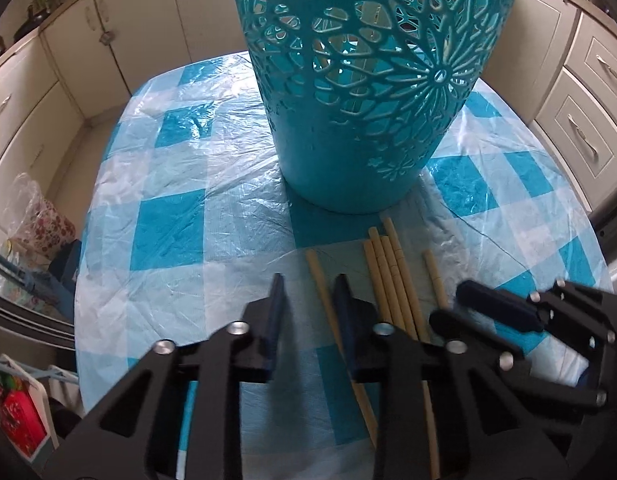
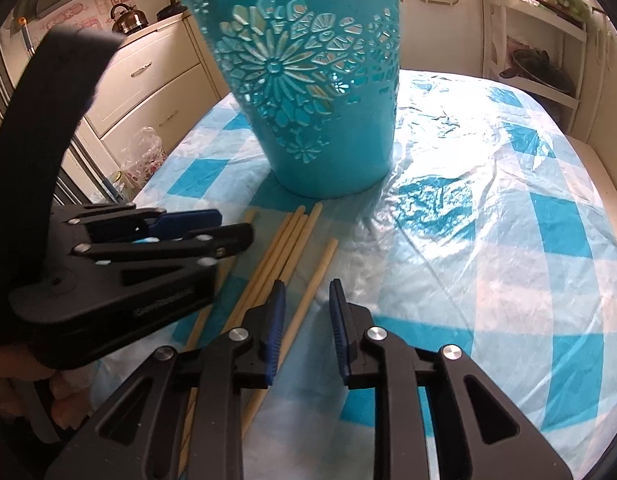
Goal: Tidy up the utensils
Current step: 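Lower the left gripper onto the chopstick pile and close on one chopstick, then lift the chopstick over the teal basket and open the left gripper, then close the right gripper on a wooden chopstick from the pile, then lift the chopstick over the teal basket and open the right gripper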
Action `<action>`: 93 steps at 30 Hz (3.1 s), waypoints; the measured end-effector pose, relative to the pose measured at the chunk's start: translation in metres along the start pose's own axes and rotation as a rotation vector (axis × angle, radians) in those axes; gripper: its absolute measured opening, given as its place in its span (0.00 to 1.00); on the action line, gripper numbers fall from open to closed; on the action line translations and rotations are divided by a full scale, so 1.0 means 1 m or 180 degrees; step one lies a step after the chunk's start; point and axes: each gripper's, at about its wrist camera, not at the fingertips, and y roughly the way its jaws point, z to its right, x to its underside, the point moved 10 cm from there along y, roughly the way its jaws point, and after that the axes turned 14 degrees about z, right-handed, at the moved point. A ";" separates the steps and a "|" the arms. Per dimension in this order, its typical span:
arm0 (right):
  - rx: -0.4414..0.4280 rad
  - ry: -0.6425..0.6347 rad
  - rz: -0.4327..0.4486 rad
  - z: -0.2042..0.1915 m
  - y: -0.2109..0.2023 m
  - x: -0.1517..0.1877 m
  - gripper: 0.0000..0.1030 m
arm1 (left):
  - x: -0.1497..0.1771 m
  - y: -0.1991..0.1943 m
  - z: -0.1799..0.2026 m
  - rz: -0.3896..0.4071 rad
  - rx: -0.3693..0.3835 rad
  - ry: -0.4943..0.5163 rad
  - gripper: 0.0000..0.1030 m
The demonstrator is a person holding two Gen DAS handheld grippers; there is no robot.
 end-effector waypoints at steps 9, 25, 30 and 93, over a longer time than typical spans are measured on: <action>-0.0091 -0.0343 -0.0157 -0.002 -0.005 0.006 0.10 | -0.046 -0.061 -0.029 0.0727 0.0044 -0.0409 0.05; -0.0175 -0.0149 -0.0006 0.002 -0.008 0.008 0.10 | -0.264 -0.214 -0.038 0.3666 -0.0445 -0.1119 0.05; -0.0218 -0.0158 -0.0015 0.003 -0.009 0.007 0.10 | -0.259 -0.164 -0.023 0.3417 -0.0523 -0.1013 0.05; -0.0780 0.1052 0.3871 0.017 -0.217 -0.231 0.06 | -0.167 -0.189 -0.050 0.3076 -0.0677 -0.0844 0.47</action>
